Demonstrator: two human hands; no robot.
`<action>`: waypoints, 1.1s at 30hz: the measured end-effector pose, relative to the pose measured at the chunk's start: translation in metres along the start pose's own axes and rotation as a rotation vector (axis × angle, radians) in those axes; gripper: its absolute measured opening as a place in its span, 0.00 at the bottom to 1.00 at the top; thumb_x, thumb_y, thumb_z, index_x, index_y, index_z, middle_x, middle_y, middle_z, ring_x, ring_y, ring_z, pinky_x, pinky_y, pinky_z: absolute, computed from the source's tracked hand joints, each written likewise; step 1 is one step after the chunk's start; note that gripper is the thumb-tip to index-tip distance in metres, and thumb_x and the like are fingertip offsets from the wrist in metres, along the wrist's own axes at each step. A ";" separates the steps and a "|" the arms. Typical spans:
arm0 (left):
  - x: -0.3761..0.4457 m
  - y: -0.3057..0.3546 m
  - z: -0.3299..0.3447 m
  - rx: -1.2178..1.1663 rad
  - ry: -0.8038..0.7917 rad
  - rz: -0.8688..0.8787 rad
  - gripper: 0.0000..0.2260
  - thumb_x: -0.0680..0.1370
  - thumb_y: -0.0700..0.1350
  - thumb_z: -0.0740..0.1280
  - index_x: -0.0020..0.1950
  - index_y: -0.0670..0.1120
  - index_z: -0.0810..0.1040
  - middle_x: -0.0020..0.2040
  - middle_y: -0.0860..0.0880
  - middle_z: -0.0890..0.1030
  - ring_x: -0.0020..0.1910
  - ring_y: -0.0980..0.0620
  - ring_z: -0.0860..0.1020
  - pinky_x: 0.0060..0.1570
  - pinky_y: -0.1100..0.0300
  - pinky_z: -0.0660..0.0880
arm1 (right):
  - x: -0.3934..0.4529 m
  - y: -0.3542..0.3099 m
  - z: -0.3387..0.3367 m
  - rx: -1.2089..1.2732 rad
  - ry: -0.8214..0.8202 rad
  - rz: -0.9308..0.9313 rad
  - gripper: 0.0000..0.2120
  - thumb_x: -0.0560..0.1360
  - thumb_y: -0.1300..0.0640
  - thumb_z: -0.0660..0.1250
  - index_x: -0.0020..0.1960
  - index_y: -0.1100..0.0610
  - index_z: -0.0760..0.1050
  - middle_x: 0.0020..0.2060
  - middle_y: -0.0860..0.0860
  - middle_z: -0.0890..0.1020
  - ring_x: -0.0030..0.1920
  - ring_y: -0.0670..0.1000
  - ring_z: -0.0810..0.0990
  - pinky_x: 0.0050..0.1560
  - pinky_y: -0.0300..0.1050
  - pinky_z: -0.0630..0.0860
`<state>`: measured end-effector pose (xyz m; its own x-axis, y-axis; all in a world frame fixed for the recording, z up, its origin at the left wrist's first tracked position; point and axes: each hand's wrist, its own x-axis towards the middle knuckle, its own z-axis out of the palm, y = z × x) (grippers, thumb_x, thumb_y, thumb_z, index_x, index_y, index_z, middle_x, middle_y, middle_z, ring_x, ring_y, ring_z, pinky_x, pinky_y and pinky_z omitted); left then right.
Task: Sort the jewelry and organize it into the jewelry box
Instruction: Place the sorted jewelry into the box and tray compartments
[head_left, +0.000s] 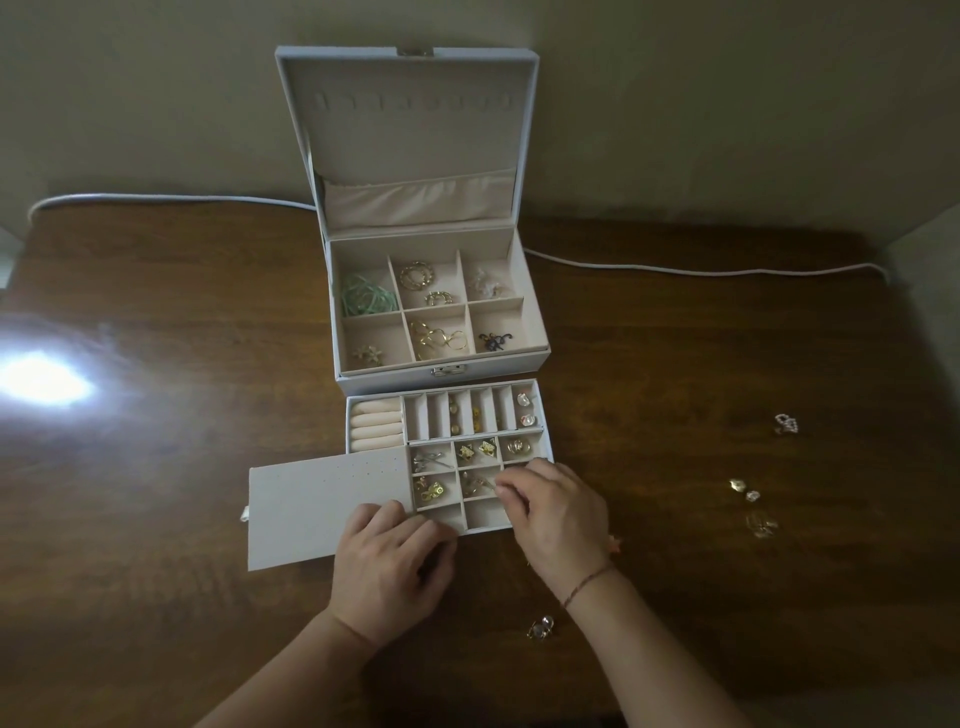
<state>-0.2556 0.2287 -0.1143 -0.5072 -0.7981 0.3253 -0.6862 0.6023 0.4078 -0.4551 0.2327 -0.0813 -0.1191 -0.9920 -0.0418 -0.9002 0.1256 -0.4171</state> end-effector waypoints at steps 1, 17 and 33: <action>0.000 0.000 0.000 0.000 -0.002 0.001 0.03 0.72 0.47 0.70 0.40 0.51 0.82 0.36 0.55 0.81 0.35 0.51 0.74 0.39 0.56 0.66 | 0.000 0.000 0.000 0.008 -0.007 -0.006 0.03 0.75 0.53 0.69 0.47 0.47 0.82 0.40 0.42 0.81 0.41 0.45 0.78 0.34 0.39 0.75; 0.000 0.000 0.000 -0.010 -0.006 0.000 0.01 0.71 0.47 0.73 0.40 0.51 0.82 0.36 0.55 0.81 0.34 0.51 0.74 0.38 0.56 0.67 | -0.018 0.020 0.004 -0.101 0.095 -0.194 0.11 0.75 0.56 0.66 0.55 0.47 0.82 0.40 0.44 0.75 0.43 0.49 0.71 0.41 0.43 0.69; 0.000 0.000 0.001 -0.010 0.007 0.014 0.02 0.72 0.47 0.71 0.40 0.51 0.82 0.36 0.55 0.82 0.35 0.51 0.74 0.39 0.57 0.66 | -0.020 0.016 0.000 -0.170 0.025 -0.156 0.10 0.77 0.50 0.62 0.55 0.45 0.80 0.50 0.45 0.75 0.52 0.49 0.71 0.50 0.47 0.71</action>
<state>-0.2558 0.2287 -0.1148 -0.5129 -0.7894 0.3372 -0.6736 0.6137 0.4119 -0.4669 0.2549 -0.0872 0.0187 -0.9992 0.0342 -0.9659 -0.0269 -0.2575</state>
